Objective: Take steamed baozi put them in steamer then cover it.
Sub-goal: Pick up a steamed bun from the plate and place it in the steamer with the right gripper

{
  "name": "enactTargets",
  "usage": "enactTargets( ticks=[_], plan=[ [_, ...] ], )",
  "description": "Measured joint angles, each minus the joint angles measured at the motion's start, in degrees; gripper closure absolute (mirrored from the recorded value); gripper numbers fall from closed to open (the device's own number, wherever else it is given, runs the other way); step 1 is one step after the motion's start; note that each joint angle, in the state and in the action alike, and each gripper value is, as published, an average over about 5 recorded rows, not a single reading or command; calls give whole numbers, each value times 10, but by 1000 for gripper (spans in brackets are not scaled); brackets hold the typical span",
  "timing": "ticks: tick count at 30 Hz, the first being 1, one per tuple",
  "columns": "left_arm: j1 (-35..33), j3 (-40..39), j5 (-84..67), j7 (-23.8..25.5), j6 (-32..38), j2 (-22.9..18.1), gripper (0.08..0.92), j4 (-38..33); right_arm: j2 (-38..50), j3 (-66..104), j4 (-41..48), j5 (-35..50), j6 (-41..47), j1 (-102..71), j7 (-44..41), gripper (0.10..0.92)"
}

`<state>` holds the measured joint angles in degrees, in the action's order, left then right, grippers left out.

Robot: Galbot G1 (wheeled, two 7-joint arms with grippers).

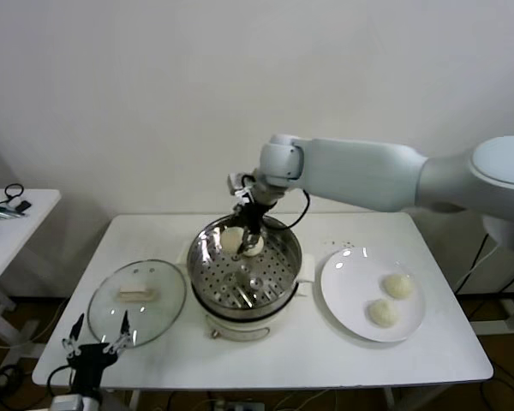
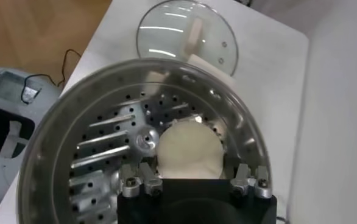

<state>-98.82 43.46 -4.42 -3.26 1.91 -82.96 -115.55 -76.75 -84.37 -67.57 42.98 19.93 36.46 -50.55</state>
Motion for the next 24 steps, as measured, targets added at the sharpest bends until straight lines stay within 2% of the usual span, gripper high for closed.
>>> enactTargets(
  ticks=[17, 24],
  plan=[
    [11, -1, -14, 2, -6, 7, 177, 11, -31, 4, 18, -17, 3, -51, 13, 318],
    [11, 0, -16, 2, -6, 10, 177, 13, -28, 5, 16, -25, 5, -53, 12, 213]
  ],
)
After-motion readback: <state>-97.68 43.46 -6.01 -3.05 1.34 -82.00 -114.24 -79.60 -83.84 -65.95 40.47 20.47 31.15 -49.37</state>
